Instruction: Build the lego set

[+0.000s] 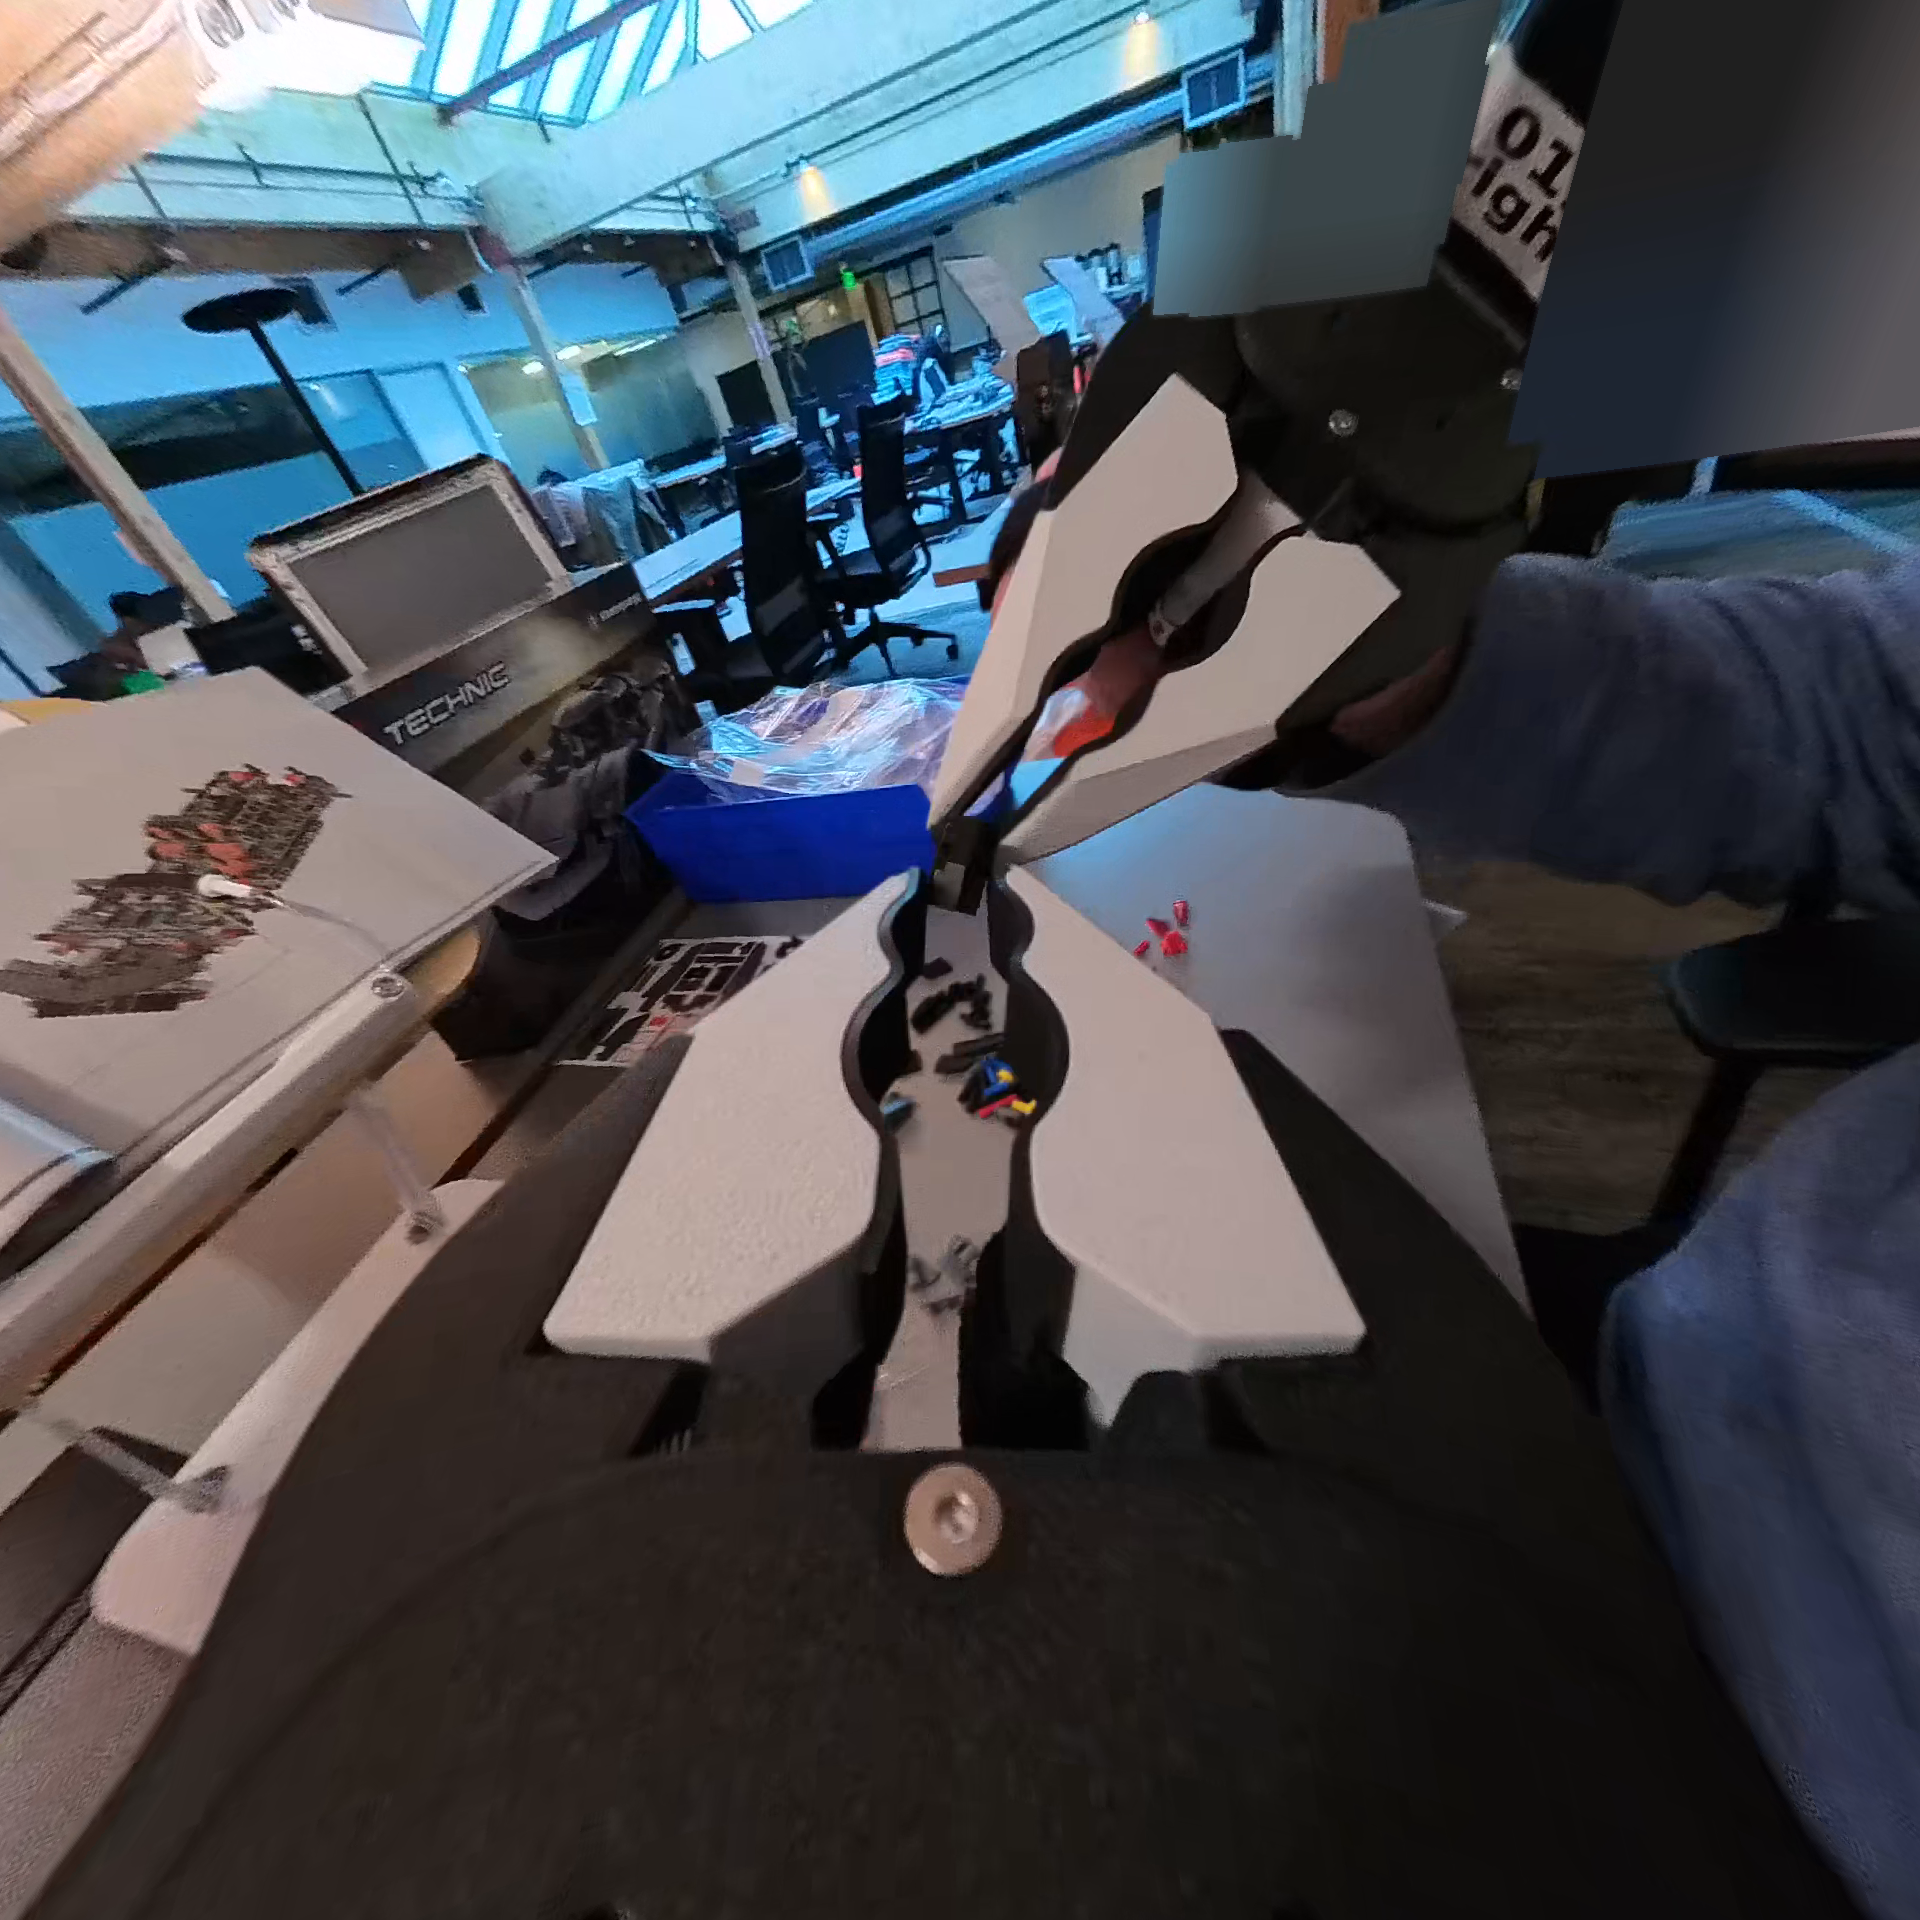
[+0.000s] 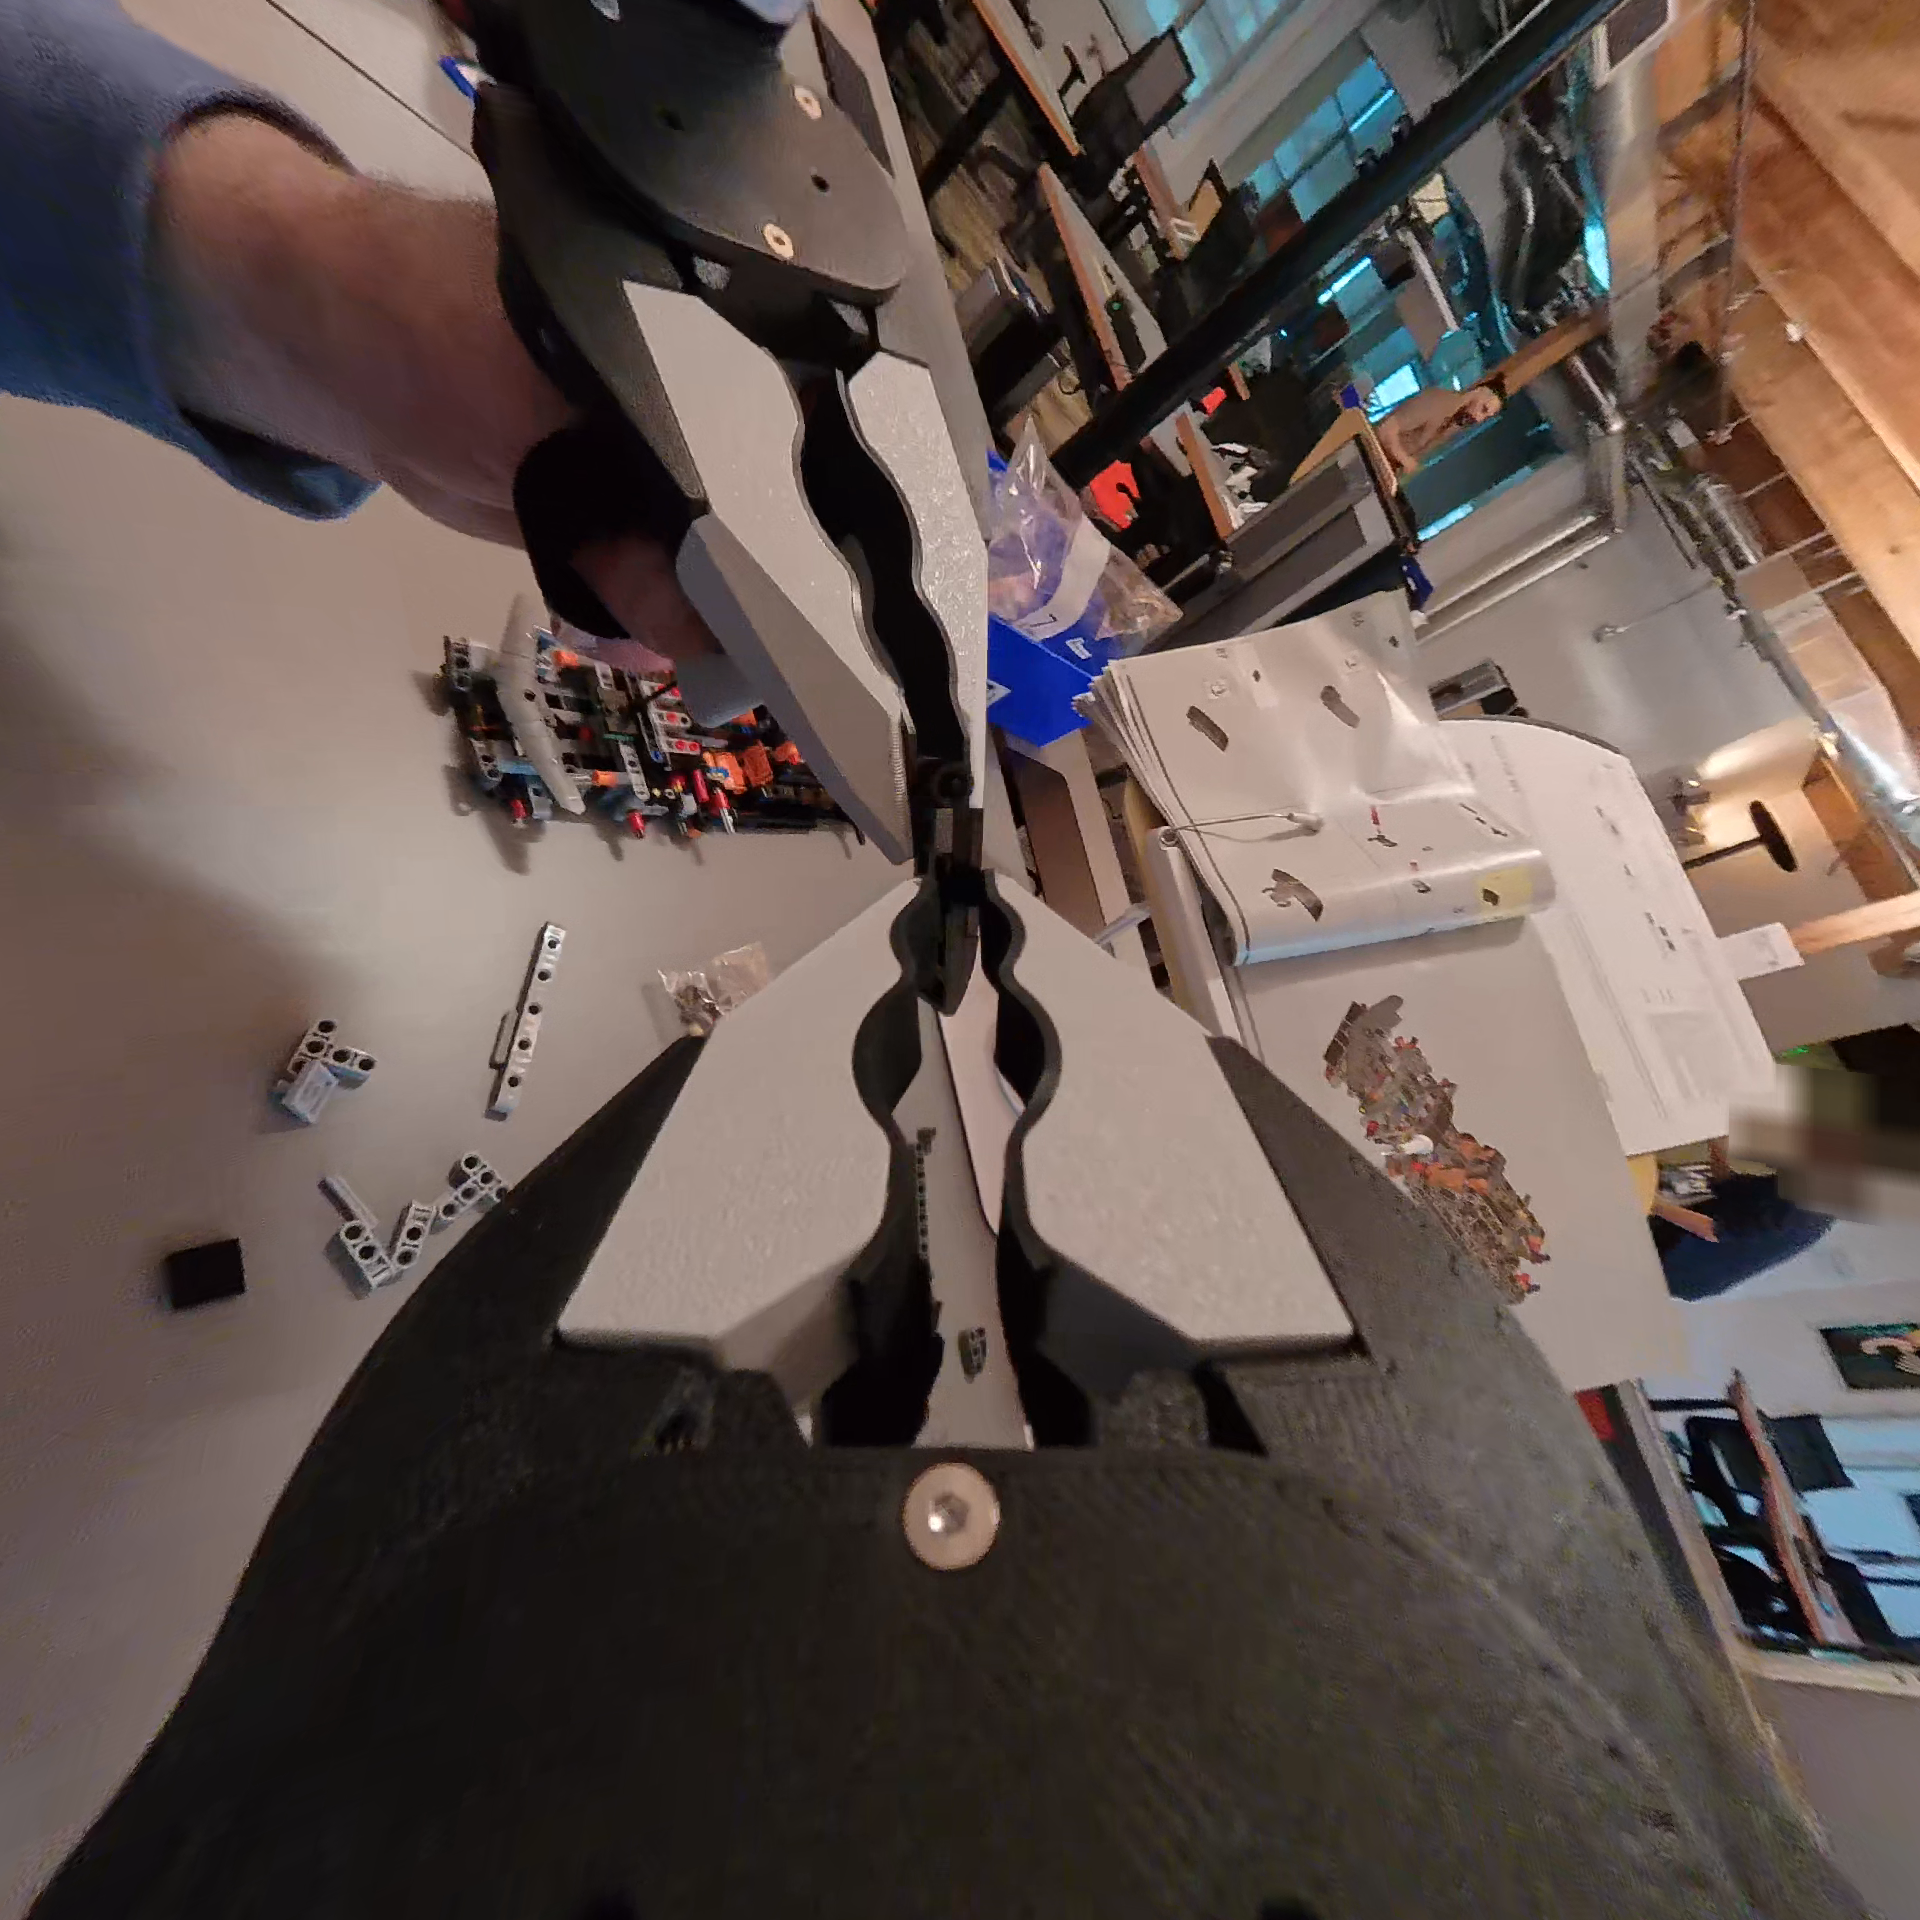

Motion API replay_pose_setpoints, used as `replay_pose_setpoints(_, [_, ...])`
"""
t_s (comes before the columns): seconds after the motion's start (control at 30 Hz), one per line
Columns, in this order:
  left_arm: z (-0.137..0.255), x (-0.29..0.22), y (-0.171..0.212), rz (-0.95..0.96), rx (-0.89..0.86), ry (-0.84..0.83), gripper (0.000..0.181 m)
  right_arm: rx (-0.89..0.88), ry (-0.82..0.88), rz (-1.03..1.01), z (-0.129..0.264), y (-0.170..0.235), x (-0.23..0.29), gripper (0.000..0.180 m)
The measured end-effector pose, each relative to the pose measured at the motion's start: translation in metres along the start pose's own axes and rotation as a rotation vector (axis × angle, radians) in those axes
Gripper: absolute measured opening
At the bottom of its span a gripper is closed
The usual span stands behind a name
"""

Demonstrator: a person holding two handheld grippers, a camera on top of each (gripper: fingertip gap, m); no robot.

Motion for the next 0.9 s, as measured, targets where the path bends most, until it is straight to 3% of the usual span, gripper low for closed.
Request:
replay_pose_setpoints(0.13, [0.004,0.009,-0.001,0.117,-0.063,-0.004,0.008,-0.021,0.066,0.021,-0.002,-0.003,-0.007,0.009])
replay_pose_setpoints(0.2, [0.007,0.018,0.0,0.273,-0.112,0.008,0.009,0.033,0.136,0.119,-0.004,-0.002,-0.007,0.036])
replay_pose_setpoints(0.3, [0.01,0.028,0.004,0.554,-0.2,0.096,0.008,0.075,0.169,0.257,-0.011,0.0,0.004,0.031])
replay_pose_setpoints(0.43, [0.008,0.032,0.017,0.678,-0.223,0.124,0.008,0.114,0.201,0.276,-0.02,0.008,0.007,0.024])
replay_pose_setpoints(0.5, [0.006,0.032,0.019,0.696,-0.222,0.121,0.008,0.108,0.214,0.265,-0.02,0.01,0.005,0.015])
replay_pose_setpoints(0.7, [0.004,0.034,0.023,0.769,-0.236,0.124,0.008,0.121,0.21,0.285,-0.021,0.013,0.003,0.013])
replay_pose_setpoints(0.8, [0.003,0.033,0.023,0.709,-0.223,0.098,0.009,0.085,0.139,0.157,-0.019,0.015,-0.001,0.013])
replay_pose_setpoints(0.9, [0.003,0.034,0.023,0.544,-0.156,0.024,0.028,0.033,0.034,-0.031,-0.016,0.019,-0.009,0.013])
Point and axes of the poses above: each gripper's, where its closed fingertips meet, z back along the fingers, y out of its underside, x = y × z across the jaws, the point moved 7 cm from there along z, back along the fingers, and after that the axes turned 8 degrees about -x, right-handed, at the moved point
